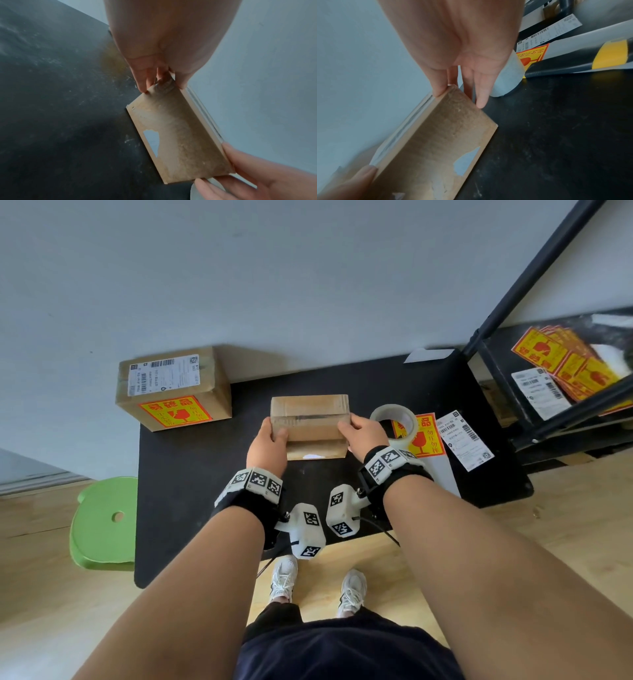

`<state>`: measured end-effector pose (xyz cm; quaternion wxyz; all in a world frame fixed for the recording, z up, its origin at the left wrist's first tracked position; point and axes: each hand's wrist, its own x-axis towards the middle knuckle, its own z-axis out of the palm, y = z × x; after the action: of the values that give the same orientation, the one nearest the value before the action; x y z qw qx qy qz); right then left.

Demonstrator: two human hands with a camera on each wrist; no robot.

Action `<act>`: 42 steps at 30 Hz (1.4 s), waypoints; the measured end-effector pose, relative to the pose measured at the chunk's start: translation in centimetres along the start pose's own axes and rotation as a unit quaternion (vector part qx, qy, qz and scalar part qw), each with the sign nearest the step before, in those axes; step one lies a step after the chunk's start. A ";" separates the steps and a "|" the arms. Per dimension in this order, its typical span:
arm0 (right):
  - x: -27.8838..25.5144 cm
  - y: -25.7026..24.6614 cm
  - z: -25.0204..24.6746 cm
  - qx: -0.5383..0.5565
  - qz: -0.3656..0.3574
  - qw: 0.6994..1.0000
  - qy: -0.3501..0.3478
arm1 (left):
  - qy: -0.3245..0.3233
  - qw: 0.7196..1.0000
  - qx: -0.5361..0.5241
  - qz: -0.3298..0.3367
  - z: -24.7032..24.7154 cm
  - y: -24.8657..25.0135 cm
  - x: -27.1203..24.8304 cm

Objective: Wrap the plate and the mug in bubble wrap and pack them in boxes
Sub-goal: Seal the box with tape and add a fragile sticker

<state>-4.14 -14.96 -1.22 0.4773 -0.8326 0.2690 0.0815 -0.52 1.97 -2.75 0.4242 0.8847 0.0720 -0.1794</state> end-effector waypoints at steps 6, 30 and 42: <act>1.6 -1.3 -0.3 -0.050 0.011 0.999 -0.013 | -0.039 0.996 0.067 -0.048 0.0 0.7 1.1; 1.2 10.7 -12.3 -0.122 0.116 0.972 0.165 | -0.014 0.891 0.313 0.327 12.8 9.5 -4.2; 3.8 16.1 -13.2 -0.184 0.118 0.974 0.060 | -0.076 0.848 0.485 0.198 17.6 11.5 -3.8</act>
<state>-11.04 -33.92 -7.80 0.2855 -0.8720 0.3739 0.1350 -5.33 -18.87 -3.07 -0.0283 0.9568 -0.2336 -0.1708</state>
